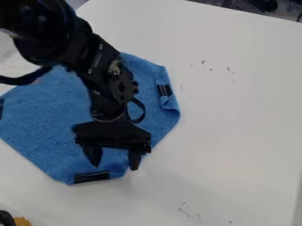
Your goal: Fold the cloth from bottom right to top left
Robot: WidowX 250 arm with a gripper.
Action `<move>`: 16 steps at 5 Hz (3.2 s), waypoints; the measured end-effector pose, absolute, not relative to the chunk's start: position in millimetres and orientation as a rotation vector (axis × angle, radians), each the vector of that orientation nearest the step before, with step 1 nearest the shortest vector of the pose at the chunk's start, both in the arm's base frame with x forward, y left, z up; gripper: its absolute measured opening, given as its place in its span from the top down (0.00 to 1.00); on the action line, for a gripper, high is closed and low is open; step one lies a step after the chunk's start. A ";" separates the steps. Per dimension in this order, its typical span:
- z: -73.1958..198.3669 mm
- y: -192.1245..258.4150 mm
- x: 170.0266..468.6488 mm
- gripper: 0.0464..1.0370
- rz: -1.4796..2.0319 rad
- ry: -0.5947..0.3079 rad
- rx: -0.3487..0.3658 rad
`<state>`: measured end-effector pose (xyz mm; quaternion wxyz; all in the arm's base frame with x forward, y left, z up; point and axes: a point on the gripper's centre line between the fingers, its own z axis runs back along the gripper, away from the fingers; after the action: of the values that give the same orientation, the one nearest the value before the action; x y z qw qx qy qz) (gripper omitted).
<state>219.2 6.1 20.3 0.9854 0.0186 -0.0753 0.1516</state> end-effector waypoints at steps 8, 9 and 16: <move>52.4 32.9 261.8 0.99 0.203 -0.008 0.104; 48.2 66.2 295.1 0.99 0.107 -0.007 0.106; 55.8 130.7 348.0 0.06 -0.008 -0.137 0.182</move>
<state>348.0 130.7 55.8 0.9935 0.0906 -0.0684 -0.0041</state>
